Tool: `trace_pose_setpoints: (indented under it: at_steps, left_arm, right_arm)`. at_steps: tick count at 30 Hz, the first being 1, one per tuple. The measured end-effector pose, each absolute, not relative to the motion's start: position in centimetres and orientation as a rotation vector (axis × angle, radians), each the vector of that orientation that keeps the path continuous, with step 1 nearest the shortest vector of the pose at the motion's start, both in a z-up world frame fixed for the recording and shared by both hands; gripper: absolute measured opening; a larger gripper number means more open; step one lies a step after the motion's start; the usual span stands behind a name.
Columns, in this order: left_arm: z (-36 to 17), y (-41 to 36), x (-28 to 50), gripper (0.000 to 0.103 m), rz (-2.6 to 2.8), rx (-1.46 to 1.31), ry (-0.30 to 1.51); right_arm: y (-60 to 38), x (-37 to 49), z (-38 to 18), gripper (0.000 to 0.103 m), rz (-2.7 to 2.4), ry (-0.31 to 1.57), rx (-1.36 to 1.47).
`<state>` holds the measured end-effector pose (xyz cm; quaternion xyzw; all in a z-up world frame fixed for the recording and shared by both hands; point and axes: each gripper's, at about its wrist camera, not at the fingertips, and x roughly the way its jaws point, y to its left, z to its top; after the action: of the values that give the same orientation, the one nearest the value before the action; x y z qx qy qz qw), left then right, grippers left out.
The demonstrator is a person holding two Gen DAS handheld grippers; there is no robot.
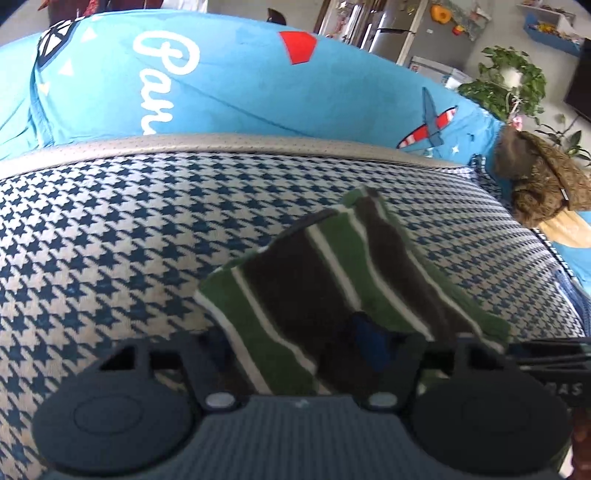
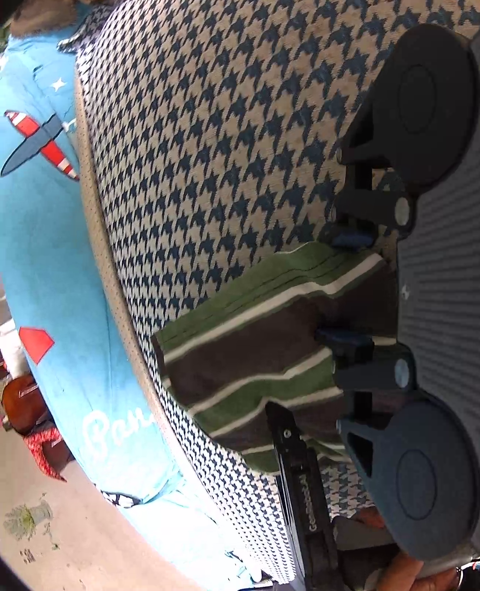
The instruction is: Fold clothes
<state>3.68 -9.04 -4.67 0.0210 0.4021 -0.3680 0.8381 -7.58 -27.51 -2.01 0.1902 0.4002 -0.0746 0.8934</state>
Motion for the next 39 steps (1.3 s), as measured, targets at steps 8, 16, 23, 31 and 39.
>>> trace_pose_setpoints:
  at_steps: [8,16,23,31,39]
  left_arm:
    - [-3.5,-8.9,1.4,0.026,-0.724,0.109,0.740]
    - [-1.6,-8.2,-0.5,0.024,-0.644,0.173,0.631]
    - [-0.5,-7.5,-0.7,0.024,-0.587,0.171,0.627]
    - [0.4,-6.8,-0.6,0.022,-0.523,0.185,0.617]
    - [1.0,-5.0,-0.4,0.020,-0.512,0.146,0.652]
  right_arm:
    - [-26.8,-7.5,-1.3,0.024,-0.132,0.792,0.346]
    - [-26.1,-8.3,0.9,0.023,-0.105,0.686,0.266]
    - [-25.4,-8.3,1.7,0.023,-0.092,0.649,0.243]
    - [-24.4,-8.1,2.4,0.023,-0.079,0.628,0.225]
    - [-22.9,-7.9,3.1,0.023,-0.080,0.604,0.199]
